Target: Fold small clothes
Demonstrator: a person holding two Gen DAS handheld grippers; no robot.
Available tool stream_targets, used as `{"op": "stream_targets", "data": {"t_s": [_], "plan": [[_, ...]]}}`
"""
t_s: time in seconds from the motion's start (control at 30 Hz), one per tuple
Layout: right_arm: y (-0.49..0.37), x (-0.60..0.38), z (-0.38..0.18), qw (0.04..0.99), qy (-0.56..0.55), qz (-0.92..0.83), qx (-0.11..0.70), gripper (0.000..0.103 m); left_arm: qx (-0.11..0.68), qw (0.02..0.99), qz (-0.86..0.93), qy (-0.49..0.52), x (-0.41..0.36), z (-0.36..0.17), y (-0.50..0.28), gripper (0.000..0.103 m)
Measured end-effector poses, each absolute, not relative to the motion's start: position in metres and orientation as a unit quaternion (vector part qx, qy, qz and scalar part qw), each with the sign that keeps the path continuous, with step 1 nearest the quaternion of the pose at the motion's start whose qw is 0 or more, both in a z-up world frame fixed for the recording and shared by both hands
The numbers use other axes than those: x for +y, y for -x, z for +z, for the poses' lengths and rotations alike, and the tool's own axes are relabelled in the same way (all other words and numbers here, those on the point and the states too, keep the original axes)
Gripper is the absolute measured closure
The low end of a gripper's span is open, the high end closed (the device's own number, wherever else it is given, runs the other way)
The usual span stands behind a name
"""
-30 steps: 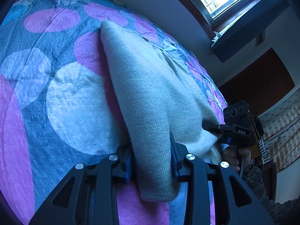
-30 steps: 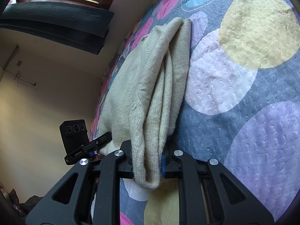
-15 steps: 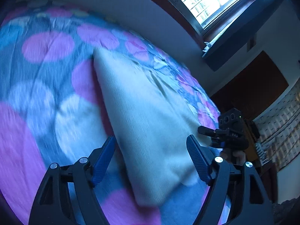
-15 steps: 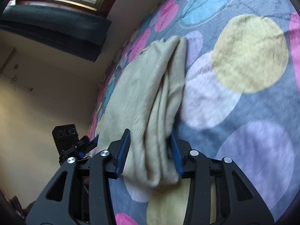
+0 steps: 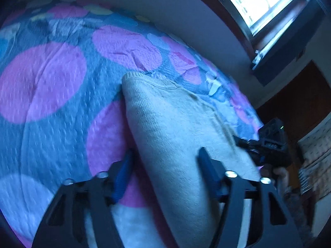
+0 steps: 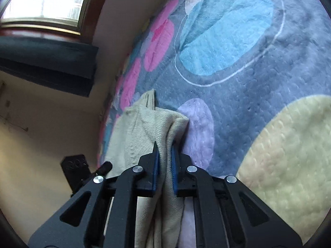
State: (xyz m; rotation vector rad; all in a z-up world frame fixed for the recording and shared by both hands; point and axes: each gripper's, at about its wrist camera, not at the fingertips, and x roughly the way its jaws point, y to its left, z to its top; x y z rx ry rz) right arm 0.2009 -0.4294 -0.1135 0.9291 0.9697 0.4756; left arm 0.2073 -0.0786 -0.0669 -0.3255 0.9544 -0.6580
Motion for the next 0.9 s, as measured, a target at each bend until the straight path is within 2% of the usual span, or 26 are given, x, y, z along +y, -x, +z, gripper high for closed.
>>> {"op": "stream_targets", "data": {"t_s": [0.1,0.23,0.33,0.37,0.4,0.43,0.57,0.63,0.7,0.8,0.9], "plan": [[-0.203,-0.428,-0.111,0.758,-0.428,0.226,0.436,0.093,0.446,0.821,-0.322,0.152,-0.080,-0.065,-0.212,0.047],[-0.204,-0.428,-0.112,0.757,-0.433,0.225,0.434,0.083,0.452,0.810,-0.319,0.193,-0.072,-0.068,-0.235,0.042],[-0.210,-0.428,-0.116,0.751,-0.447,0.223,0.431,0.083,0.453,0.804,-0.314,0.225,-0.065,-0.072,-0.249,0.043],[-0.212,-0.425,-0.116,0.754,-0.442,0.221,0.433,0.089,0.454,0.805,-0.310,0.224,-0.066,-0.072,-0.251,0.049],[-0.215,-0.423,-0.116,0.761,-0.429,0.212,0.437,0.092,0.457,0.809,-0.302,0.215,-0.069,-0.073,-0.255,0.063],[-0.215,-0.424,-0.117,0.762,-0.427,0.208,0.441,0.093,0.462,0.813,-0.292,0.202,-0.072,-0.075,-0.258,0.068],[-0.216,-0.425,-0.119,0.761,-0.434,0.207,0.436,0.093,0.458,0.812,-0.298,0.205,-0.071,-0.076,-0.262,0.070],[-0.212,-0.428,-0.117,0.754,-0.445,0.212,0.434,0.088,0.460,0.804,-0.307,0.217,-0.065,-0.073,-0.258,0.068],[-0.202,-0.434,-0.116,0.746,-0.459,0.212,0.434,0.083,0.467,0.791,-0.319,0.233,-0.058,-0.072,-0.249,0.053],[-0.177,-0.436,-0.116,0.730,-0.476,0.228,0.433,0.073,0.468,0.773,-0.345,0.254,-0.049,-0.069,-0.221,0.041],[-0.150,-0.432,-0.115,0.722,-0.476,0.241,0.441,0.069,0.477,0.753,-0.370,0.262,-0.046,-0.068,-0.184,0.038]]}}
